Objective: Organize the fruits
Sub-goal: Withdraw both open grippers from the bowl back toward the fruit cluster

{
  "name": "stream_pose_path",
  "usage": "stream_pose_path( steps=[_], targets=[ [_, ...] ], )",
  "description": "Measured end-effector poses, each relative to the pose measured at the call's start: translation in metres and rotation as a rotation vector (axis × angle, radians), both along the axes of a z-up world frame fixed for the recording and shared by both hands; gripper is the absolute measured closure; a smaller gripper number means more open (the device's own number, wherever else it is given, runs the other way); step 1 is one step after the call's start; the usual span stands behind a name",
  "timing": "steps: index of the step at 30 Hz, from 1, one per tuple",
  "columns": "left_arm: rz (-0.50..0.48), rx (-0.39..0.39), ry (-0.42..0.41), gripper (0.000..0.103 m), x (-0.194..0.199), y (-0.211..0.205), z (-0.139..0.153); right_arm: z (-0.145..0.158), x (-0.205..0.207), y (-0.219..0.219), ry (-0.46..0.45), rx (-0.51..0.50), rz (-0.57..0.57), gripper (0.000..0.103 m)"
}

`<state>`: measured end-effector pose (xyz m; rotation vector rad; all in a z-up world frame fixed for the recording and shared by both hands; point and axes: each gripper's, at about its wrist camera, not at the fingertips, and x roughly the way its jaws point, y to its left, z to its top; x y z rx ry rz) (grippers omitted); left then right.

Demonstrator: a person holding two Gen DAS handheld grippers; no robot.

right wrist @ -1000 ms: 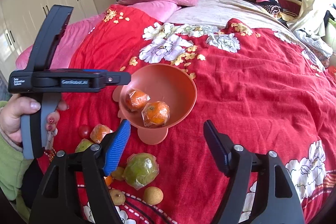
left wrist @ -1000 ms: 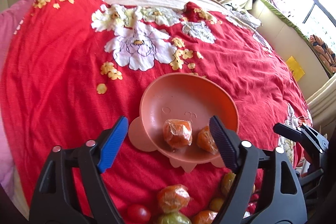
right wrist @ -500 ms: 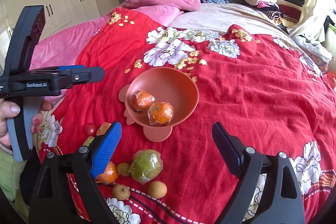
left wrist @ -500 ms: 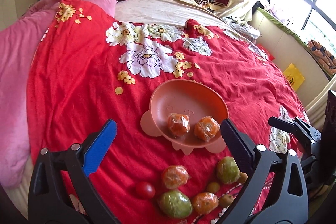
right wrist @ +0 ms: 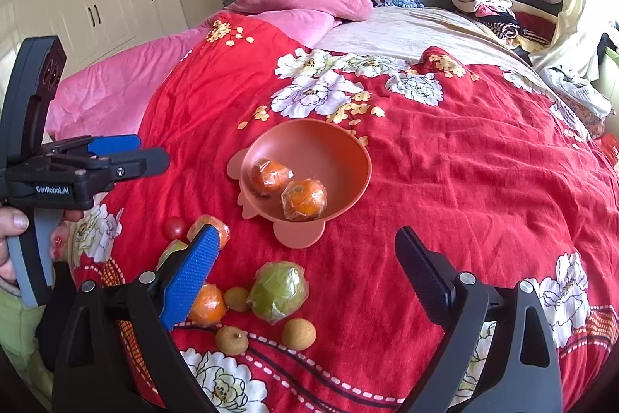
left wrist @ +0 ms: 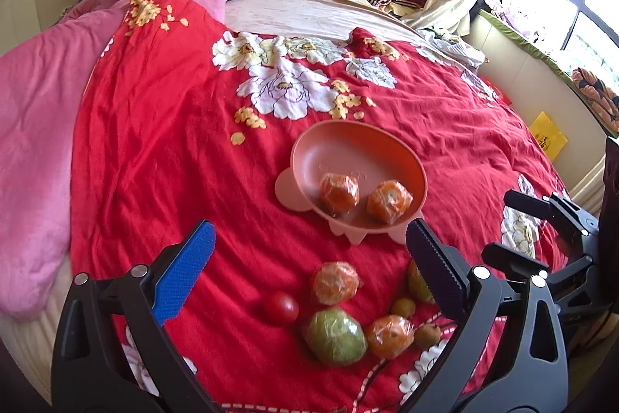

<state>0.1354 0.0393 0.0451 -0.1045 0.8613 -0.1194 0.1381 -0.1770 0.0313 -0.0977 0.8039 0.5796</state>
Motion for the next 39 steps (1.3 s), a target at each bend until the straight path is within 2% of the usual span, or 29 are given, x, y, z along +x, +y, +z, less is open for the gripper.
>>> stream_pose_path(
  steps=[21,32,39],
  targets=[
    [-0.002,0.034,0.068,0.010,-0.037,0.004,-0.030,-0.011,-0.018,0.007,0.029,-0.022,0.031,0.011],
    [-0.036,0.063,0.122,0.010,-0.055,-0.004,-0.052,-0.019,-0.025,0.009,0.049,-0.031,0.038,0.011],
    [-0.067,0.076,0.128,0.010,-0.063,-0.013,-0.058,-0.022,-0.029,0.009,0.057,-0.033,0.042,0.011]
  ],
)
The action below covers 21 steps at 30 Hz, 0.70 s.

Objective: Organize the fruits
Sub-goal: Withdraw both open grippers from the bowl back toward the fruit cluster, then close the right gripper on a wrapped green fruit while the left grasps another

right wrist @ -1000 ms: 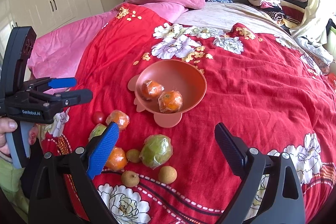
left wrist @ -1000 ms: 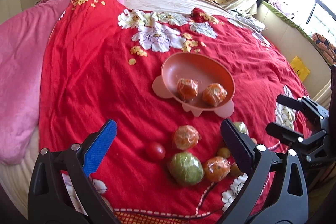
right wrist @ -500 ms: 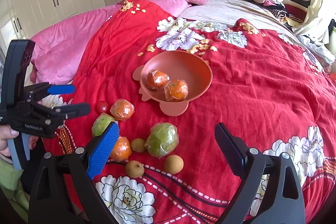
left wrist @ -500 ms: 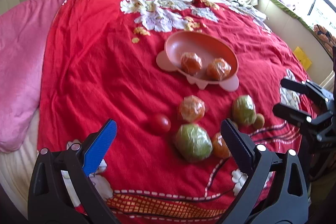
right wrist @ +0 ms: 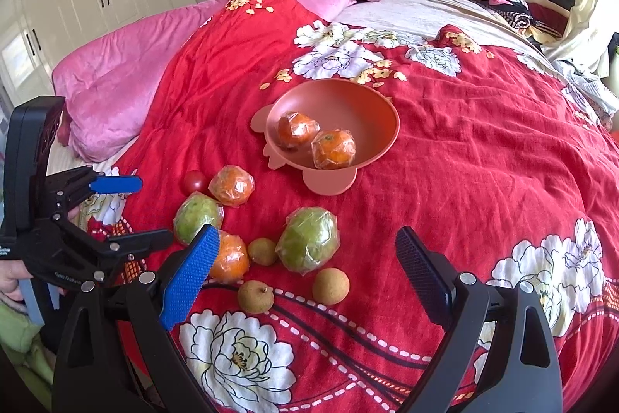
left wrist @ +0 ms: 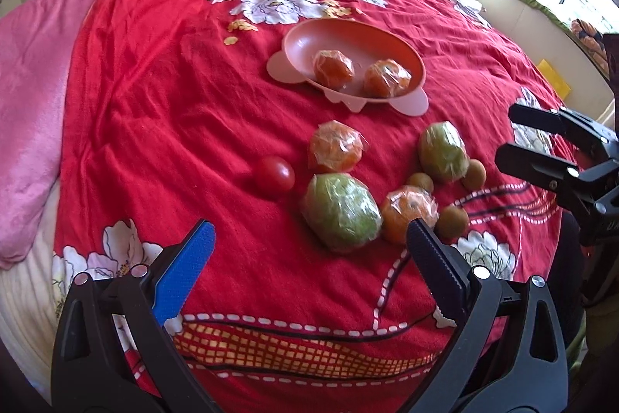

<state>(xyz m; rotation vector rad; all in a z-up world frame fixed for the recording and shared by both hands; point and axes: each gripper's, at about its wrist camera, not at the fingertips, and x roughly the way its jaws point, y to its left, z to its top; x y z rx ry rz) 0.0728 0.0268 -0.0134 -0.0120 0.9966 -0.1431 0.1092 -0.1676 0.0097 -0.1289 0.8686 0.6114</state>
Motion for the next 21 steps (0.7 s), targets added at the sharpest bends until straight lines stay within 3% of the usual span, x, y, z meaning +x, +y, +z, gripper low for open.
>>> stream_pose_path(
  steps=[10,16,21],
  targets=[
    [-0.024,0.045,0.012,0.011,-0.003,-0.010,-0.013,-0.003,-0.003,0.000,0.010,-0.004,0.004,0.011],
    [-0.032,0.059,0.025,0.026,0.002,-0.015,-0.024,-0.007,-0.001,-0.001,0.022,-0.015,-0.003,0.011],
    [-0.031,0.062,0.011,0.030,0.009,-0.015,-0.026,-0.014,0.008,0.002,0.039,-0.040,-0.008,0.011]
  ],
)
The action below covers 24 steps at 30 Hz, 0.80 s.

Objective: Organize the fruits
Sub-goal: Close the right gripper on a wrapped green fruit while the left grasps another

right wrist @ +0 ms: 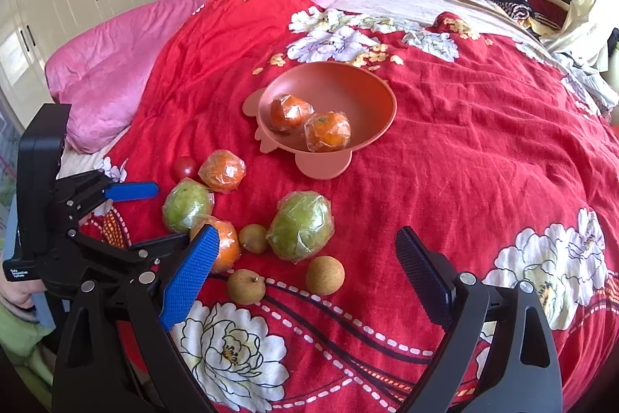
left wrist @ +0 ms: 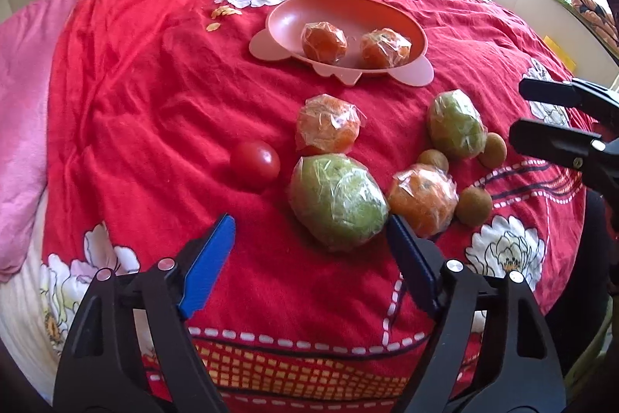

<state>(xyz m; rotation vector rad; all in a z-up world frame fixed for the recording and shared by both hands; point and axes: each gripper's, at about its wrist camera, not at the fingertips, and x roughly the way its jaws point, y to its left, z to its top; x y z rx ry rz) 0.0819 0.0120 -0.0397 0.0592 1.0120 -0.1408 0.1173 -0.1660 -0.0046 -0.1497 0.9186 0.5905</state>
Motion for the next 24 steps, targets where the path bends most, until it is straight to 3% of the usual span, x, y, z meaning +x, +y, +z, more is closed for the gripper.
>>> stream_pose_path(
  steps=[4,5,9,11,15,24],
  targets=[
    [0.004,-0.015,-0.006,0.030,0.005,0.002,-0.001,-0.009,0.007,0.005,0.021,-0.021,0.007,0.014],
    [0.004,-0.019,-0.005,0.031,0.005,0.002,-0.002,-0.012,0.009,0.006,0.029,-0.023,0.013,0.022],
    [0.002,-0.034,-0.006,0.033,0.003,0.006,0.000,-0.020,0.016,0.012,0.056,-0.035,0.024,0.035],
    [0.006,-0.048,-0.006,0.034,0.001,0.009,0.002,-0.026,0.020,0.015,0.075,-0.039,0.034,0.046],
    [0.016,-0.070,0.000,0.035,0.001,0.013,0.004,-0.035,0.027,0.021,0.120,-0.016,0.058,0.055],
    [0.014,-0.065,0.008,0.035,0.010,0.005,-0.003,-0.041,0.037,0.018,0.147,0.032,0.045,0.057]
  ],
)
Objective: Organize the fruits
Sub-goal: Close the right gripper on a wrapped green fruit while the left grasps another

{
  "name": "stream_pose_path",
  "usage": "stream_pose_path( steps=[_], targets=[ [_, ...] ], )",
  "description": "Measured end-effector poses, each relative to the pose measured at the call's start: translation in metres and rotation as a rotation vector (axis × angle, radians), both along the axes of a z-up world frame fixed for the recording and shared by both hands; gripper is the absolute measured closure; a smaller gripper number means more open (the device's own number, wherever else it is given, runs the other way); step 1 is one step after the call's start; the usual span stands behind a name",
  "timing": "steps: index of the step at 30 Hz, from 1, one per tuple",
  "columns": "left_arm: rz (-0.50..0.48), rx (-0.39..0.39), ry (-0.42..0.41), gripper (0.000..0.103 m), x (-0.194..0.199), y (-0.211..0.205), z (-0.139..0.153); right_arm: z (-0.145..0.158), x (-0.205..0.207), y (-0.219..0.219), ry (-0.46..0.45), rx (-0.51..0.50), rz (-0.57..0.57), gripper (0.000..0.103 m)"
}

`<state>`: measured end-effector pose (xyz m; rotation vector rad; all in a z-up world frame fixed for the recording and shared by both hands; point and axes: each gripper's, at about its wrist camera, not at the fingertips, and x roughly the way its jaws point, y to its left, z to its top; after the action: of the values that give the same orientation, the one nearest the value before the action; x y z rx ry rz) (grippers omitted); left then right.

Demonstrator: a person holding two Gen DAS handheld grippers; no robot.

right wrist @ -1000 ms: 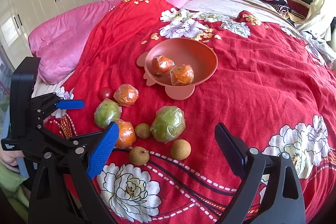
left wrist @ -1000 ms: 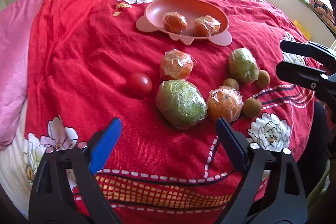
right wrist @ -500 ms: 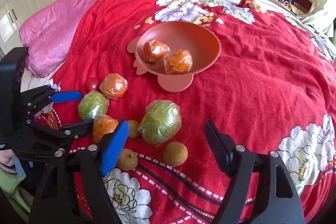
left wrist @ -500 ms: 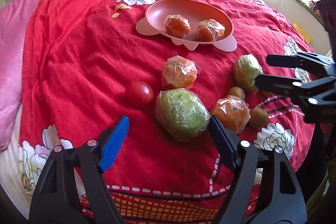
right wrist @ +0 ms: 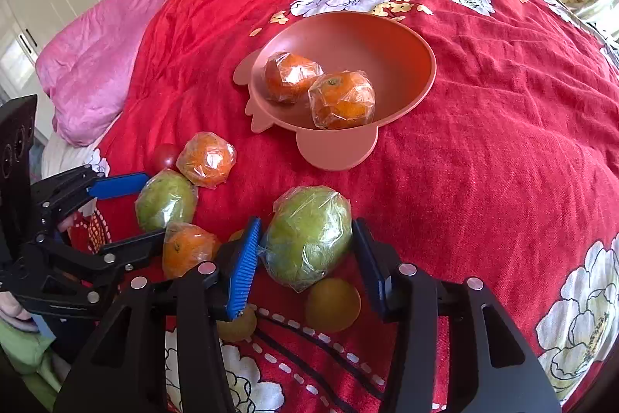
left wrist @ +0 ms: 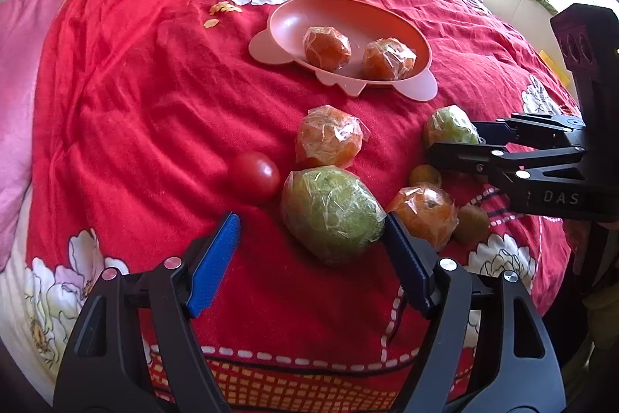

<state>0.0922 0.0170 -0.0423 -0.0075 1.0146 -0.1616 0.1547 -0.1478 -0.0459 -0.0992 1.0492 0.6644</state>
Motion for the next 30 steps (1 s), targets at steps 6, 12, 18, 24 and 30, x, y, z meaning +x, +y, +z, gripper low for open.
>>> stream_pose_path(
  steps=[6,12,18,24,30],
  targets=[
    [0.009,0.006,0.000,0.035,0.007,-0.002,-0.003,0.001,-0.001,-0.004,-0.002,0.029,-0.011,0.057],
    [0.020,-0.019,-0.002,0.038,0.015,0.000,-0.004,0.001,0.000,-0.004,-0.004,0.031,-0.012,0.058],
    [0.013,-0.059,0.000,0.056,0.018,0.004,-0.004,0.005,-0.003,-0.006,-0.014,0.043,-0.011,0.060],
    [0.012,-0.083,-0.003,0.056,0.015,0.007,0.002,0.012,-0.005,-0.009,-0.027,0.056,-0.013,0.060],
    [0.003,-0.109,-0.027,0.056,0.006,0.008,0.018,0.022,-0.007,-0.013,-0.049,0.077,-0.020,0.060]
  ],
)
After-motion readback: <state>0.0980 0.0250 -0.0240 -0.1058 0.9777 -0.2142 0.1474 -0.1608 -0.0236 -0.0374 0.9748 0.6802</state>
